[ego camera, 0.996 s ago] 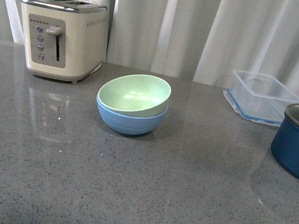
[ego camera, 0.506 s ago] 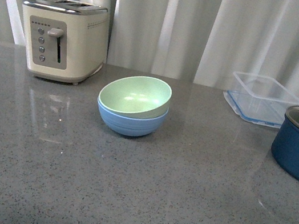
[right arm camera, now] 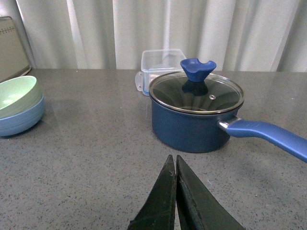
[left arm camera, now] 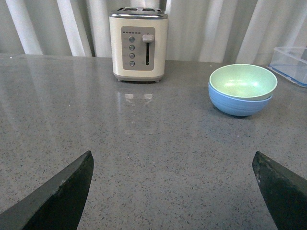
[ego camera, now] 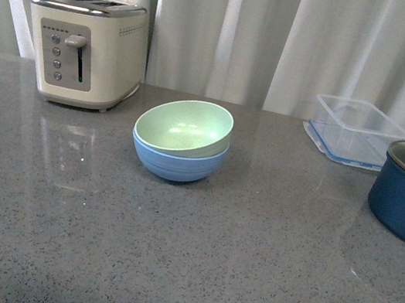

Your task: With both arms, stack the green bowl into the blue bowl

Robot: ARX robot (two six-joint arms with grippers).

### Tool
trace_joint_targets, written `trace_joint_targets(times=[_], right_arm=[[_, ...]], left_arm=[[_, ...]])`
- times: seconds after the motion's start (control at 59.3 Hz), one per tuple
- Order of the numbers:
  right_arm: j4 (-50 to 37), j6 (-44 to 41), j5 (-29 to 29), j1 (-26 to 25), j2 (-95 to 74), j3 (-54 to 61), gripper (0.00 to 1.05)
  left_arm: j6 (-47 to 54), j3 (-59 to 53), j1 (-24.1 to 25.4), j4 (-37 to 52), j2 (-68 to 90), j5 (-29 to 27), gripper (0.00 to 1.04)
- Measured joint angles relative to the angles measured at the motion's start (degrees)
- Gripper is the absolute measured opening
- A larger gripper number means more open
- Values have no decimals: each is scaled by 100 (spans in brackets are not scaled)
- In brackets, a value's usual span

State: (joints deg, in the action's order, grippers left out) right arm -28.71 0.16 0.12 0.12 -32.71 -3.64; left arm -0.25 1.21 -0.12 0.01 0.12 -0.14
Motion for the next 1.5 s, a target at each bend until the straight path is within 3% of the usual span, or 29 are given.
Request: trace_joint_targets(times=[1.114,1.215,1.367,1.502], right_arm=[[1880,2,-2,0,2299,337,1],[2826,0,-7,0,3115,332,1],[2863,-2,-7,0,3241,334,1],[2868,-4,-7,0,3241,334,31]], left_arm=[[0,-2,0,0,0,0,98],[0,0,0,0,0,-2,98],[0,-2,0,0,0,0,98],[0,-2,0,0,7,0,98]])
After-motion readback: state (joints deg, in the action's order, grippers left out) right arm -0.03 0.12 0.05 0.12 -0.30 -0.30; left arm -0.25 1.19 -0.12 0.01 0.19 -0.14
